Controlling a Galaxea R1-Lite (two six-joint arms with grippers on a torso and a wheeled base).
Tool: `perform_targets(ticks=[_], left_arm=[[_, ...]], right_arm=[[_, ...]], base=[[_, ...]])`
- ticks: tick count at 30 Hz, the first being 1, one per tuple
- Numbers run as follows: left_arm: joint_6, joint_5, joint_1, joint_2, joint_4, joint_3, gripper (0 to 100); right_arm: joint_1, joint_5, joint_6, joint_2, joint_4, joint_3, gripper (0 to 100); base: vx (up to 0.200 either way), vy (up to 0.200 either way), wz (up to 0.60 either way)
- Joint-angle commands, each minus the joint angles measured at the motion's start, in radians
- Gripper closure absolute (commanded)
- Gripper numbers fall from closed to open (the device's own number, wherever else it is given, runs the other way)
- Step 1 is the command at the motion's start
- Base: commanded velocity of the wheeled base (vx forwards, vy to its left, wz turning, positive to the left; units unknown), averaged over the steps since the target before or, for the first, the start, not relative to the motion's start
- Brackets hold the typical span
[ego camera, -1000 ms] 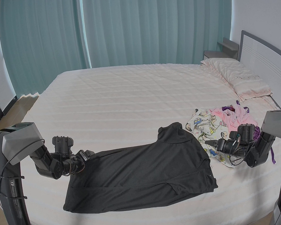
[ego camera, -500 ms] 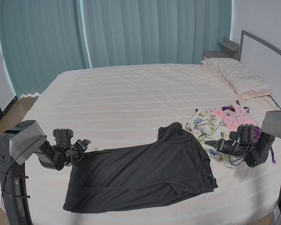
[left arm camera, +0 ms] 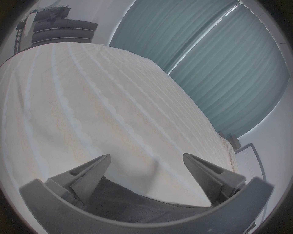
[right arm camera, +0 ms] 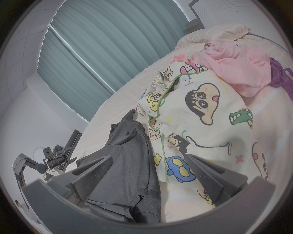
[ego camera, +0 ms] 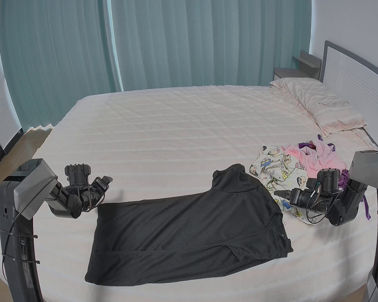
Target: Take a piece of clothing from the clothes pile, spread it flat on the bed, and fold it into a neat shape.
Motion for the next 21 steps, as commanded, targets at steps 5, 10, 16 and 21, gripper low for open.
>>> perform_targets(ticks=[5,10,16,21], left_arm=[[0.019,-0.105,0.033,-0.040,0.078,0.030,0],[0.102,-0.205,0.046,-0.049,0.095,0.072,0],[0.233,-0.208,0.050,-0.023,0.093,0.087,0],[0.251,-0.206,0.058,-0.029,0.093,0.085,0]], right_arm=[[0.012,0.000,-0.002,0.015,0.000,-0.009,0],[0.021,0.000,-0.003,0.015,0.000,-0.006,0],[0.025,-0.001,-0.005,0.016,0.000,-0.008,0],[0.027,-0.001,-0.005,0.016,0.002,-0.011,0]], base=[[0.000,0.000,0.00],[0.000,0.000,0.00],[0.000,0.000,0.00],[0.000,0.000,0.00]])
